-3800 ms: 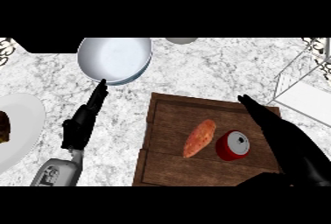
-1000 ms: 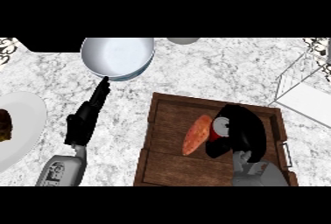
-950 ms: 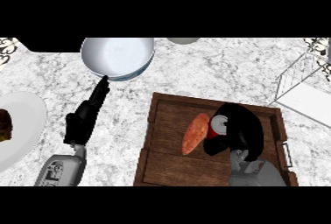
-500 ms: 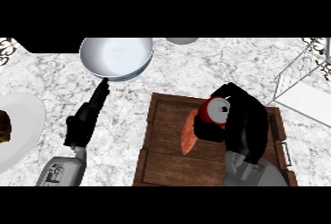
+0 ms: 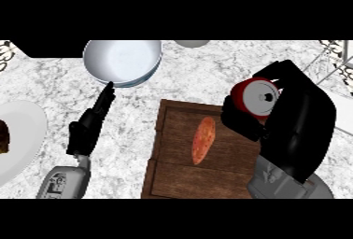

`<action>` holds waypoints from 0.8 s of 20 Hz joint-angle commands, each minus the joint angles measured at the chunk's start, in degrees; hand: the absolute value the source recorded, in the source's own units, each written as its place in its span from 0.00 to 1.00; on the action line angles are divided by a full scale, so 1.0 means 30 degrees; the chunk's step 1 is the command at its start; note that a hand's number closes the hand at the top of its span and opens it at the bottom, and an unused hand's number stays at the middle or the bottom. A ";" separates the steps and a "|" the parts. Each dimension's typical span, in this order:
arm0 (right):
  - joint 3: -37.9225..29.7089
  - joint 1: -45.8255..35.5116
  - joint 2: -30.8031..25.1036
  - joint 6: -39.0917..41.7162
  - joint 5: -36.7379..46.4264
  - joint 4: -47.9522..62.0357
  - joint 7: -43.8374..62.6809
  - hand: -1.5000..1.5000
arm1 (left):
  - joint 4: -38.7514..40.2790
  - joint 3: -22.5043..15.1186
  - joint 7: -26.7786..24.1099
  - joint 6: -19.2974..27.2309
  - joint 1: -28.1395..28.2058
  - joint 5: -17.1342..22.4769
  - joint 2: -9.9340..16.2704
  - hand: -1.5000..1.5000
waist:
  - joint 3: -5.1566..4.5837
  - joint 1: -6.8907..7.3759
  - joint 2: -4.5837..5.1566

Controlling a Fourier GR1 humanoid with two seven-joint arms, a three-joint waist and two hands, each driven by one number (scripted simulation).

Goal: Pick the can from the tray and place it in the tiered shelf

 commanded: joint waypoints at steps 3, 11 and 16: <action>-0.1855 -0.2588 0.0117 0.3838 0.2758 -0.1450 0.2982 1.00 | 0.0206 0.0320 -0.0145 -0.0407 0.0182 0.0310 0.0255 0.50 | 0.0003 -0.0065 -0.0001; -0.6947 -0.5865 -0.1091 0.7058 0.2514 -0.1143 0.0175 1.00 | -0.0266 -0.0223 -0.0009 -0.0105 0.0046 -0.0129 -0.0245 0.50 | 0.0017 -0.0048 0.0028; -0.8739 -0.8208 -0.1894 0.7320 0.3522 0.0925 -0.0630 1.00 | -0.0700 0.0121 0.0231 -0.0139 -0.0009 0.0090 -0.0108 0.50 | 0.0018 0.0157 0.0054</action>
